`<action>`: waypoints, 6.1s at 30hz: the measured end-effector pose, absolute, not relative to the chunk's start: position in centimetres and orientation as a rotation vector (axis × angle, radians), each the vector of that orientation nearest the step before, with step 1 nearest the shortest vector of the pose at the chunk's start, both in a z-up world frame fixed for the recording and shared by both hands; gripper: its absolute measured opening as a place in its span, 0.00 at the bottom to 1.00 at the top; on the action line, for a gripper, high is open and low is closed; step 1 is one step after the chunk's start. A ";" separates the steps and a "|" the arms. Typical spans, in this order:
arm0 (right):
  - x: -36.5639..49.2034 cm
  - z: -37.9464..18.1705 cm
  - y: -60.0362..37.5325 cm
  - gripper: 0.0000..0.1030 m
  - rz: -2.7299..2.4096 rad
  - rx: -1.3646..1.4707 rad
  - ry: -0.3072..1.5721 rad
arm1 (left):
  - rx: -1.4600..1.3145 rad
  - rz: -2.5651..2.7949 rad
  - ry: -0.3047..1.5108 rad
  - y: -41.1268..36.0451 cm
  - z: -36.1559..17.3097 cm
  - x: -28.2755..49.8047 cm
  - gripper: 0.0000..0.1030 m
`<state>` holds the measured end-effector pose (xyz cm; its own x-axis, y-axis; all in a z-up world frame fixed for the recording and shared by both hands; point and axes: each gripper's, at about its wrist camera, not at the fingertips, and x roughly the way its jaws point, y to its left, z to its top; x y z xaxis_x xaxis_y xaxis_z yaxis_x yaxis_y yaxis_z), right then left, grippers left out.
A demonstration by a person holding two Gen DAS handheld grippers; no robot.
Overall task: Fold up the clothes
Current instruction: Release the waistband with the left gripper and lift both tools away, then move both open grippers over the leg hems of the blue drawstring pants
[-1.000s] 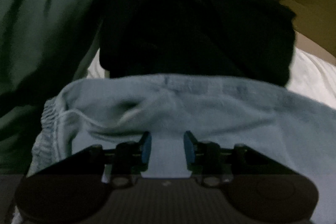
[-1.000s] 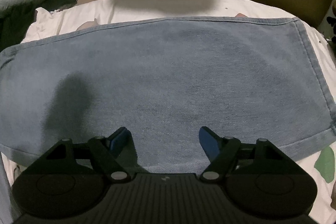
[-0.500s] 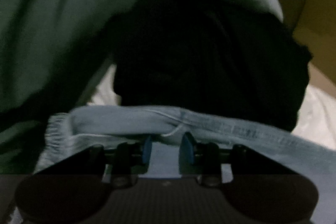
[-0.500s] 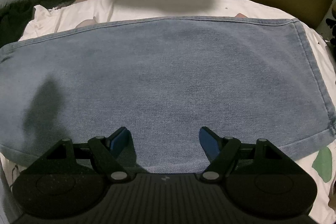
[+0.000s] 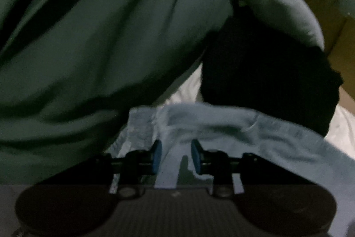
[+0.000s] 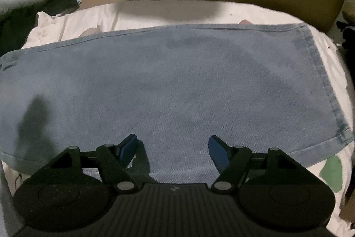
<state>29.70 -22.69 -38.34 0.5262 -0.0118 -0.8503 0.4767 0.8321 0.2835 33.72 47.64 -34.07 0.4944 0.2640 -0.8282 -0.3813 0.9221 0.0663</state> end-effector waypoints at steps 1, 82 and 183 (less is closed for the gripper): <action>29.6 -38.3 -22.8 0.72 -0.309 0.526 0.981 | -0.135 0.402 0.990 48.1 -34.8 33.0 0.29; 3.4 -12.8 -24.2 0.88 -0.109 0.342 0.844 | -0.353 0.356 1.059 41.9 -11.8 8.8 0.80; -7.0 -27.1 -19.9 0.97 0.179 -0.029 1.370 | -0.782 0.406 1.331 41.1 -40.0 -7.6 0.51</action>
